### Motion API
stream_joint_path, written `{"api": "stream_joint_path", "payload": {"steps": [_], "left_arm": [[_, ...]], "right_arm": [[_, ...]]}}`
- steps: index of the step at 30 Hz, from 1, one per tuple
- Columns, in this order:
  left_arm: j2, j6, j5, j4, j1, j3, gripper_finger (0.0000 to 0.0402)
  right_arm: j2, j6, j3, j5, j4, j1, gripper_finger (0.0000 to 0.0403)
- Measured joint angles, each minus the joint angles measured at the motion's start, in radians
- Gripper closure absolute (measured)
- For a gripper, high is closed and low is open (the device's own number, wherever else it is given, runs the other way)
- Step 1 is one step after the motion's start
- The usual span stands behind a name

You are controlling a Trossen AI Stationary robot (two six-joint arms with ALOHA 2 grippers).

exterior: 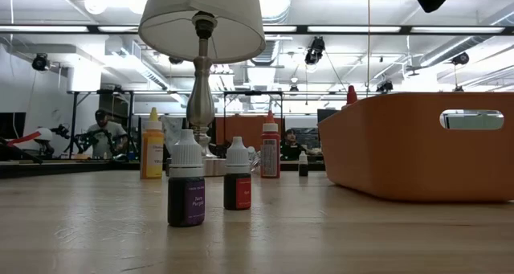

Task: Pick & Place food coloring
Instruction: Move the small food coloring bottle from the left to the center of the table

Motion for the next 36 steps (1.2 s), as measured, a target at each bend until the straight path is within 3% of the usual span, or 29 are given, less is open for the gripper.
{"api": "stream_joint_path", "payload": {"steps": [5, 13, 36], "left_arm": [[0.0, -0.006, 0.001, 0.084, 0.0, -0.033, 0.014], [0.0, -0.016, -0.001, 0.086, -0.003, -0.037, 0.0148], [0.0, -0.023, -0.036, 0.081, -0.002, -0.045, 0.0282]], "right_arm": [[0.0, 0.0, 0.0, 0.0, 0.0, 0.0, 0.0232], [0.0, -0.002, 0.0, 0.0, 0.0, 0.0, 0.0232], [0.0, -0.002, 0.0, 0.001, 0.0, 0.0, 0.0232]]}}
